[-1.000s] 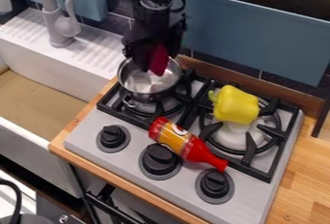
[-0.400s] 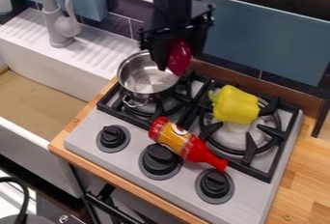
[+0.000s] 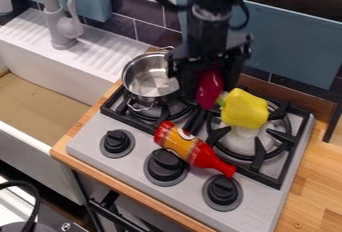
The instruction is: Put the red object on the right stove
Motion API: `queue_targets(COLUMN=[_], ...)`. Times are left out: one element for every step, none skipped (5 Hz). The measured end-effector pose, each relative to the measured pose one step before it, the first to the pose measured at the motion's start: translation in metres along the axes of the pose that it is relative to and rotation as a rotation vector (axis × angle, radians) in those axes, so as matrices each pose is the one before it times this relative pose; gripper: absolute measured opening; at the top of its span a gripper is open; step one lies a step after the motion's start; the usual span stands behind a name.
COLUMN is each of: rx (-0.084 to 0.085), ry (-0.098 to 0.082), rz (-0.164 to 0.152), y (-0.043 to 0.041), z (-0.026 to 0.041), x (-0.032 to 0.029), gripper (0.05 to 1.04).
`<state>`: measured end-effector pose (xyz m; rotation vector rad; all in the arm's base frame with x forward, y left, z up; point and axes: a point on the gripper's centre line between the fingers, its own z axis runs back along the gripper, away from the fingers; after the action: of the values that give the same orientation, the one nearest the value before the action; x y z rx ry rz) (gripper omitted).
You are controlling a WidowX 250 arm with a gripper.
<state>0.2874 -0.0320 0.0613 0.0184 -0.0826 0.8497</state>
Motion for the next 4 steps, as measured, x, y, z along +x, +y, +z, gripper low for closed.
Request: queue_targets(rx=[0.0018,-0.013,-0.0177,0.0171], ry=[-0.0199,-0.0247,-0.0022,0.0092], rz=[-0.0406,-0.0176,-0.0245,-0.0724], y=[-0.00614,-0.00411,-0.00239,-0.00205], z=[-0.01233,-0.01258,-0.00451,-0.01156], x=[-0.01582,-0.00885,-0.0048,-0.0051], gripper=[0.837,0.838,0.838,0.837])
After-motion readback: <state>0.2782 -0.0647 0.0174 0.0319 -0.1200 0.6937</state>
